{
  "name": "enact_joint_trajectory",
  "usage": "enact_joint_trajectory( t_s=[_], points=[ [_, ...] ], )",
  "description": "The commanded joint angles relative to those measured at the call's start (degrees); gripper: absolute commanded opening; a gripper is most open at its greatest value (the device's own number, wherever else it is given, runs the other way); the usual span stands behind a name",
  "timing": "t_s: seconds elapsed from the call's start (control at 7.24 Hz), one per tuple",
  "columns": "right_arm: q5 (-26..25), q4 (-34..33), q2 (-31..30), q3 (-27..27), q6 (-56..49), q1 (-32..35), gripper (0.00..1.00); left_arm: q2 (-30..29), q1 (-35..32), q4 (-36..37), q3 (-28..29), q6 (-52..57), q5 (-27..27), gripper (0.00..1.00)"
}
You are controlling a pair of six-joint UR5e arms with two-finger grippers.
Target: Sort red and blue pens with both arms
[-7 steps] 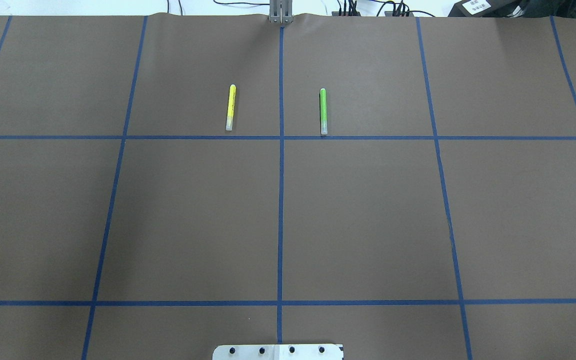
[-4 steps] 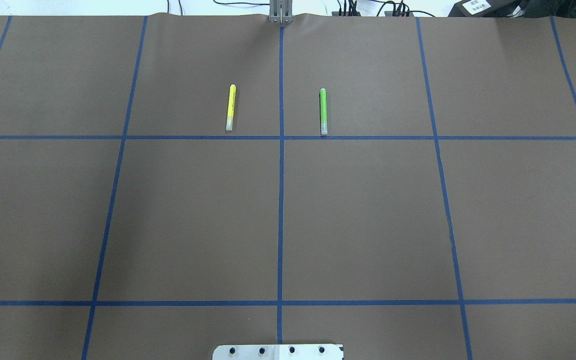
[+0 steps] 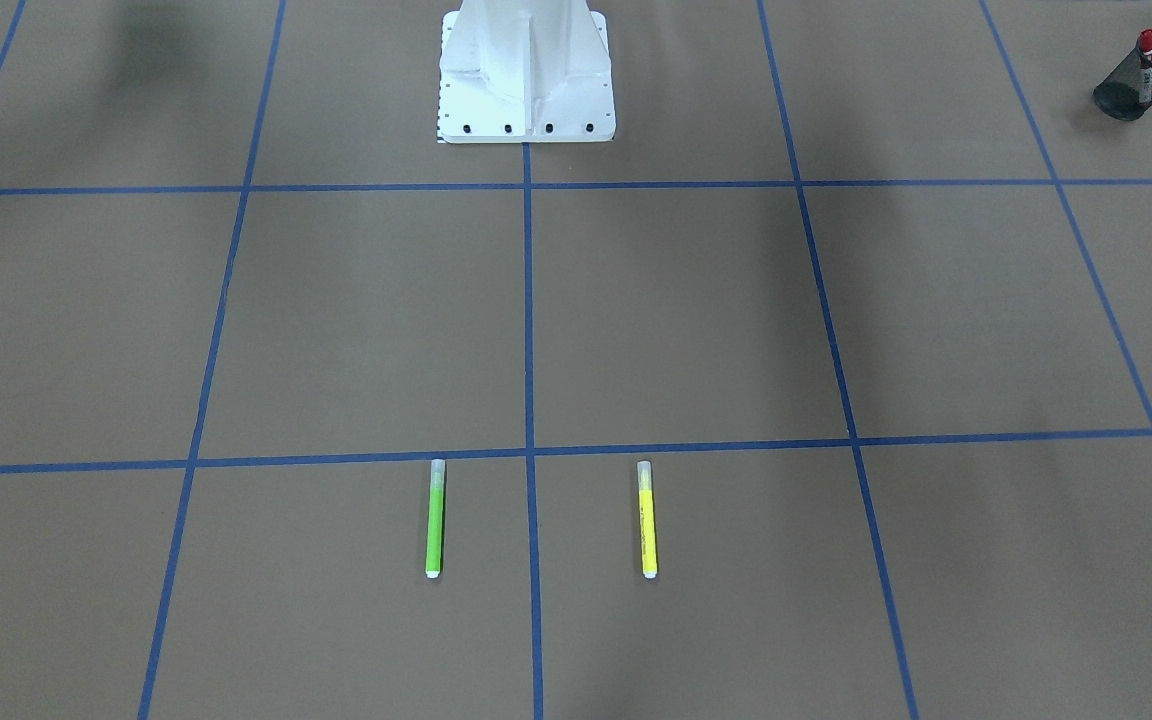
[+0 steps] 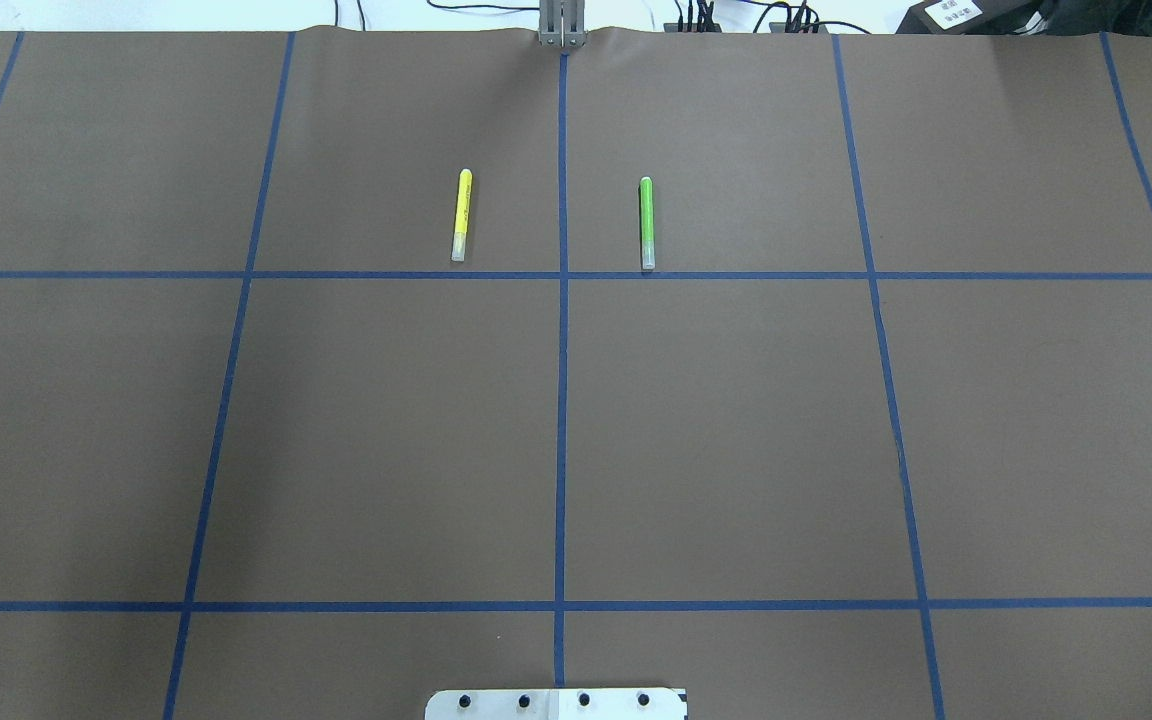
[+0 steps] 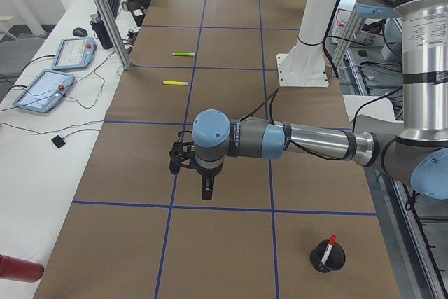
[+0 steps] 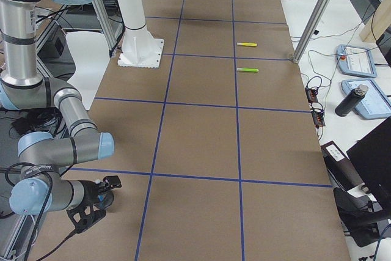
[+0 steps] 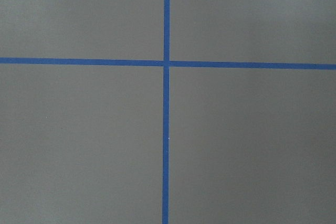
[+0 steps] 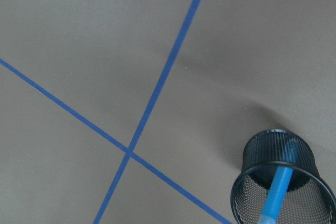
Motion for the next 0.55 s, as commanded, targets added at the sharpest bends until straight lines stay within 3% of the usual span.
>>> enact_joint_trajectory(
  t_s=[0.0,0.14,0.41],
  points=[
    [3.89,12.51,0.8,0.17,3.24,-9.68,1.0,0.02,0.0,0.0,0.03,0.0,0.0,1.0],
    [4.25,18.3,2.29,0.08,7.53,-15.46,1.0,0.02,0.0,0.0,0.12,0.0,0.0,1.0],
    [4.26,22.83,6.41,-0.01,10.37,-23.83,1.0,0.02,0.0,0.0,0.12,0.0,0.0,1.0]
  ],
)
